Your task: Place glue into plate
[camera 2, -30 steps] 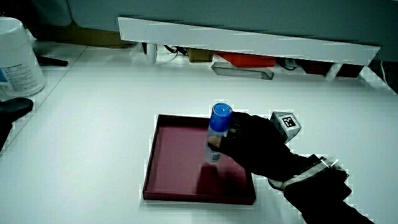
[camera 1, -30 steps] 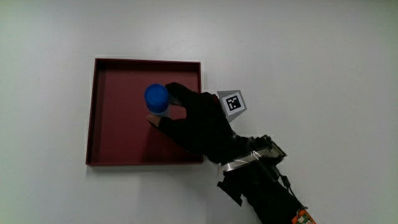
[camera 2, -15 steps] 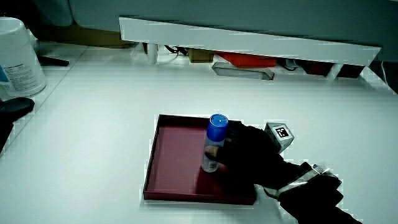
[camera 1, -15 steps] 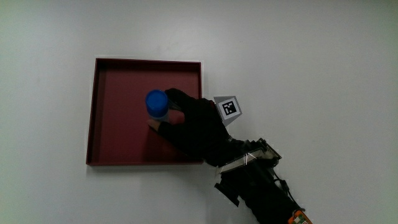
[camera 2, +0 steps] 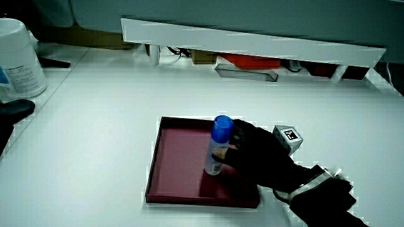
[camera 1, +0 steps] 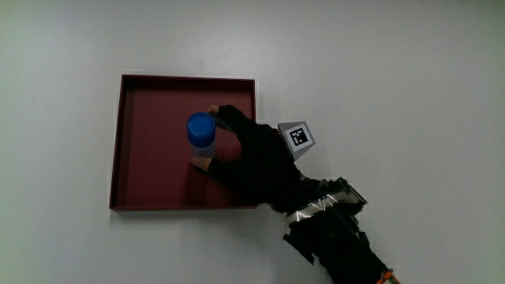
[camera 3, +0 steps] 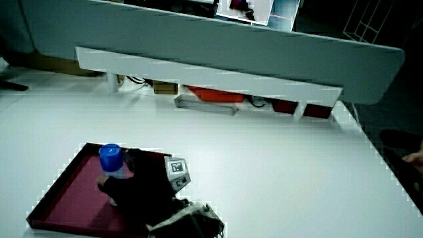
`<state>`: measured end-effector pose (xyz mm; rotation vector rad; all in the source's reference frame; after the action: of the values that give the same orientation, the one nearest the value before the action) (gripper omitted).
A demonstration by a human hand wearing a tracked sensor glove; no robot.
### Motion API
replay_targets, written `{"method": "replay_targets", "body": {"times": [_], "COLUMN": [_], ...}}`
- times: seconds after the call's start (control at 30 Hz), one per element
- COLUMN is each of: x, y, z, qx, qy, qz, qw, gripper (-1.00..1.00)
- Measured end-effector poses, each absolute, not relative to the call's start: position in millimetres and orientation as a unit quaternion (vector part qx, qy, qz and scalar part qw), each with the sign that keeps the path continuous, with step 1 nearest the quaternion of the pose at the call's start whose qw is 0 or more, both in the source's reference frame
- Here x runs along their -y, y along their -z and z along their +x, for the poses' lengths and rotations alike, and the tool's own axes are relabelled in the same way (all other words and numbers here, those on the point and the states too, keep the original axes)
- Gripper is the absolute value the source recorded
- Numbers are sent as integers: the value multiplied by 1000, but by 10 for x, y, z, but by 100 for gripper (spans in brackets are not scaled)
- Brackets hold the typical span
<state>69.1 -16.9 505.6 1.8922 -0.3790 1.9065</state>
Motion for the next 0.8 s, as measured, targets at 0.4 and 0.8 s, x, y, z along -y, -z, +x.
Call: {"method": "replay_targets", "body": {"times": [0.4,0.8], "x": [75,-170], "y": [-4731,-4452], "z": [1287,1837], "qx": [149,213], "qy": [-617,-583], "qz": [697,720], "qw": [333,311], "gripper": [-100,-100]}}
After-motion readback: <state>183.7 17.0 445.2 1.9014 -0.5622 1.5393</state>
